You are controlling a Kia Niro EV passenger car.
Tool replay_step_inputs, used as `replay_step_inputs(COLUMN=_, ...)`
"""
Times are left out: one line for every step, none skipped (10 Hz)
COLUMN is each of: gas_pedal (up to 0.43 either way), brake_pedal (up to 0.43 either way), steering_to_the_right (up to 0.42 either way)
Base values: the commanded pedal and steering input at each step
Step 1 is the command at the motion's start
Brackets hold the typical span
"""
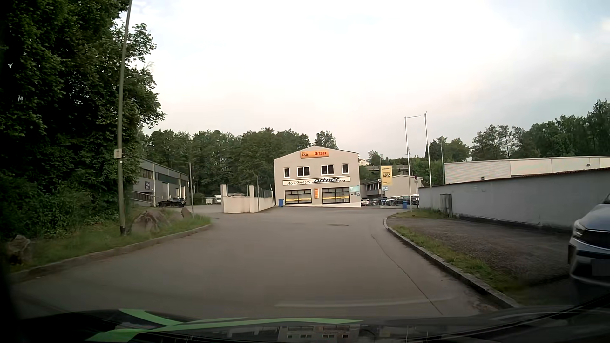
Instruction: Follow the waypoints while adhering to traffic rules and regulations
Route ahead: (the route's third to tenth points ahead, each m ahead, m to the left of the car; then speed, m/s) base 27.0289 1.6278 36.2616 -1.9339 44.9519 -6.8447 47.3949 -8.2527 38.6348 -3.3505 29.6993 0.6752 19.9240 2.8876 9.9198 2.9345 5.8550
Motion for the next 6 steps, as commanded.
replay_step_inputs(gas_pedal=0.047, brake_pedal=0.0, steering_to_the_right=0.022)
replay_step_inputs(gas_pedal=0.047, brake_pedal=0.0, steering_to_the_right=0.02)
replay_step_inputs(gas_pedal=0.047, brake_pedal=0.0, steering_to_the_right=0.021)
replay_step_inputs(gas_pedal=0.047, brake_pedal=0.0, steering_to_the_right=0.02)
replay_step_inputs(gas_pedal=0.047, brake_pedal=0.0, steering_to_the_right=0.019)
replay_step_inputs(gas_pedal=0.059, brake_pedal=0.0, steering_to_the_right=0.018)
